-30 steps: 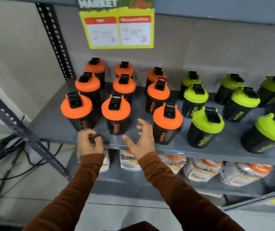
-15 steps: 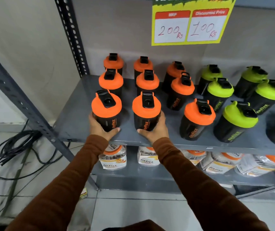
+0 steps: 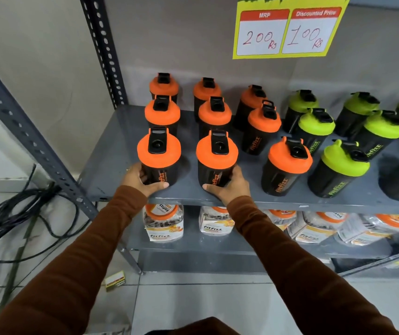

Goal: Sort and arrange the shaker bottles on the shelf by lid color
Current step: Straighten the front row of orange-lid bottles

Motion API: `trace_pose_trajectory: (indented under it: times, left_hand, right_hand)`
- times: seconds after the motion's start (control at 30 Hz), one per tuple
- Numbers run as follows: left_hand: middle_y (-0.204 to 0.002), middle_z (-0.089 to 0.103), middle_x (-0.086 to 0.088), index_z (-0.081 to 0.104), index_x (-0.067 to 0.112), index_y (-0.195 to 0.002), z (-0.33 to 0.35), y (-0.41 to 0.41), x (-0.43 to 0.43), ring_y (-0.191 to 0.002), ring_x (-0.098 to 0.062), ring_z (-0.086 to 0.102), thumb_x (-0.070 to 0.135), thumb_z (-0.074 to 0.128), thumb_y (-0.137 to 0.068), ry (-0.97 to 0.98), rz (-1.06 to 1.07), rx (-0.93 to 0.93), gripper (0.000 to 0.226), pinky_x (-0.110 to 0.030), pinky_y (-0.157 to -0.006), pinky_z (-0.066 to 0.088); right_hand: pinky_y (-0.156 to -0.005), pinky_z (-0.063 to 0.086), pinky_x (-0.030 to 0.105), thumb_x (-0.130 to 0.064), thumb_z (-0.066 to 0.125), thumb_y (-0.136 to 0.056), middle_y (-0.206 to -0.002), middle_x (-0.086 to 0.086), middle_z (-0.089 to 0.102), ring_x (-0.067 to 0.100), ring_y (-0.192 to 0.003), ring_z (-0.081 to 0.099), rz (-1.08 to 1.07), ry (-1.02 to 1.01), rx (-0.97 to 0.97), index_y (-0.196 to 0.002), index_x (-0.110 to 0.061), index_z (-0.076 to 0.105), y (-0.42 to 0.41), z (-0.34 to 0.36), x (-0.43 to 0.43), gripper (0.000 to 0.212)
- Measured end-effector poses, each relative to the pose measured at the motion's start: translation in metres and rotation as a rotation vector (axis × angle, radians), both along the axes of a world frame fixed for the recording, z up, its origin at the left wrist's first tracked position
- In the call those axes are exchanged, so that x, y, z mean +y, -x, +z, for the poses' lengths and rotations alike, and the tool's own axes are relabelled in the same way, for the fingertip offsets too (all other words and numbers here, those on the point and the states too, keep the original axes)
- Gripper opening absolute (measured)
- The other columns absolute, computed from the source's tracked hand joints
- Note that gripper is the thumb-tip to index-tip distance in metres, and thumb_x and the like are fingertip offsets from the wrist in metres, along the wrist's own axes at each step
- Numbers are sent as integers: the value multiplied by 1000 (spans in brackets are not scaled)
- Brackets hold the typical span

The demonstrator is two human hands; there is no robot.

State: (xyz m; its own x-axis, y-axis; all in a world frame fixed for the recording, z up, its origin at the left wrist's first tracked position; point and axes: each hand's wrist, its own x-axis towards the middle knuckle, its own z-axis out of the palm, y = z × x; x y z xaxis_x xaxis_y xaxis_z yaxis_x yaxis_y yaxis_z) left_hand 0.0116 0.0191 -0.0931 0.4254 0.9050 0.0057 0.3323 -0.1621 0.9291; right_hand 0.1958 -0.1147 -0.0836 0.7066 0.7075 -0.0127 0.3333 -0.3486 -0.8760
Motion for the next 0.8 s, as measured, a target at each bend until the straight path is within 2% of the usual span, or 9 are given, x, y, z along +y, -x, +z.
trace_pose_trajectory:
  times: [0.1, 0.4, 0.63, 0.8]
  left_hand:
    - [-125, 54, -20, 47, 8, -114, -4, 4, 1, -113, -32, 51, 5, 80, -59, 31, -33, -18, 64, -40, -95, 42]
    - [-133, 47, -19, 43, 6, -122, -6, 6, -3, -122, -33, 44, 1, 77, -62, 69, -58, -29, 70, -41, -100, 37]
    - [-131, 49, -20, 44, 4, -119, -6, 8, -2, -119, -33, 46, -2, 77, -60, 67, -51, -42, 68, -33, -91, 37]
    - [-133, 48, -19, 44, 6, -120, -5, 9, -5, -121, -32, 45, -2, 77, -60, 84, -51, -47, 69, -33, -92, 37]
  right_hand:
    - [-85, 38, 23, -26, 85, -57, -117, 9, 62, 23, -105, 56, 0, -1, -8, -113, -13, 46, 1, 1, -3, 69]
    - [-88, 37, 23, -15, 83, -59, -120, 11, 59, 22, -107, 54, 51, 20, 6, -117, -11, 43, 1, 2, -7, 70]
    - [-96, 40, 31, -12, 82, -60, -123, 12, 58, 27, -113, 53, 53, 12, -8, -121, -11, 42, 1, 2, -8, 73]
    - [-99, 39, 34, -11, 81, -61, -125, 12, 57, 27, -115, 52, 53, 18, 8, -122, -11, 41, 2, 2, -9, 73]
